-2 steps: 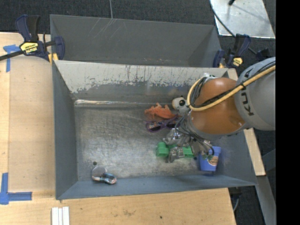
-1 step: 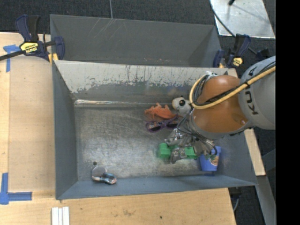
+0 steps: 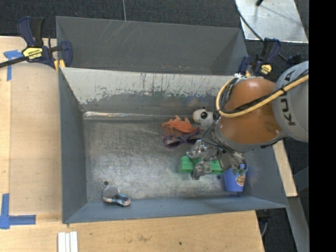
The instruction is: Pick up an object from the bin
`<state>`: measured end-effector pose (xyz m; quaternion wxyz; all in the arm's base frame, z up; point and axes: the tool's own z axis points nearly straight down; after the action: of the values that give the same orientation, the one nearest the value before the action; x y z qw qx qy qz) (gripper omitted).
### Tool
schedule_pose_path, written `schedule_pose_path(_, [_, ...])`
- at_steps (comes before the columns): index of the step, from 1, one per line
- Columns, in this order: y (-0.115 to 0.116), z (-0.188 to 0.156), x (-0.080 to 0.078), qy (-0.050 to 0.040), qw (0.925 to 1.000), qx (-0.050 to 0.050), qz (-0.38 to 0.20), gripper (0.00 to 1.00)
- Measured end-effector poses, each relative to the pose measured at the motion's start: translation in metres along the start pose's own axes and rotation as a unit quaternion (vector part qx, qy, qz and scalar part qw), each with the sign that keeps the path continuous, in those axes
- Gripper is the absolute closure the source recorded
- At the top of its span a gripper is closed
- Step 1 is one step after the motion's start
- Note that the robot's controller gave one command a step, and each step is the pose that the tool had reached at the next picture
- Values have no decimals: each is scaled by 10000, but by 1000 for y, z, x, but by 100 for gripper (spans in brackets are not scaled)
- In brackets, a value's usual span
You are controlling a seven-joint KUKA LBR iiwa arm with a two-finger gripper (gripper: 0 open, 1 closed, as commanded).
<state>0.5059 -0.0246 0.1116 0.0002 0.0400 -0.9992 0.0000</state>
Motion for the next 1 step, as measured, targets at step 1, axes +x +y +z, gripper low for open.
schedule_pose_path(1, [0, -11, -2, -34, 10000, 5, 1, 100])
